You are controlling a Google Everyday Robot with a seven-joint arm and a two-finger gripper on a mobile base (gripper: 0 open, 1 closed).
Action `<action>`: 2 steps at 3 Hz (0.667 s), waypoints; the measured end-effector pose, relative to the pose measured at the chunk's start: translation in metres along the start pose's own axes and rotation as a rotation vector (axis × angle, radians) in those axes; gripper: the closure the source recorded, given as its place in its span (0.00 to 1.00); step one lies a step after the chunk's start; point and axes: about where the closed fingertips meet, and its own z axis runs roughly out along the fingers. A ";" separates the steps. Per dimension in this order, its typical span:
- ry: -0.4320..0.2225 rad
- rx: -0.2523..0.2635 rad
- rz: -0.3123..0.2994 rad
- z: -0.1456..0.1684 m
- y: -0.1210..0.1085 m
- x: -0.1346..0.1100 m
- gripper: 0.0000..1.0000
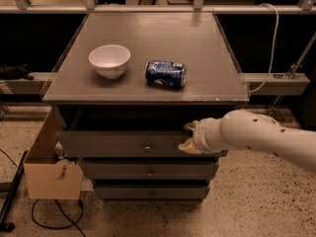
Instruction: Open top drawer
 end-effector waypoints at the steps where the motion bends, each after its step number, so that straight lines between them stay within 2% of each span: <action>1: 0.000 0.000 0.000 0.000 0.000 0.000 0.01; 2: 0.000 0.000 0.000 0.000 0.000 0.000 1.00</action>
Offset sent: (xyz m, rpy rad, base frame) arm 0.0000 0.0000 0.0000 0.0000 0.0000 0.0000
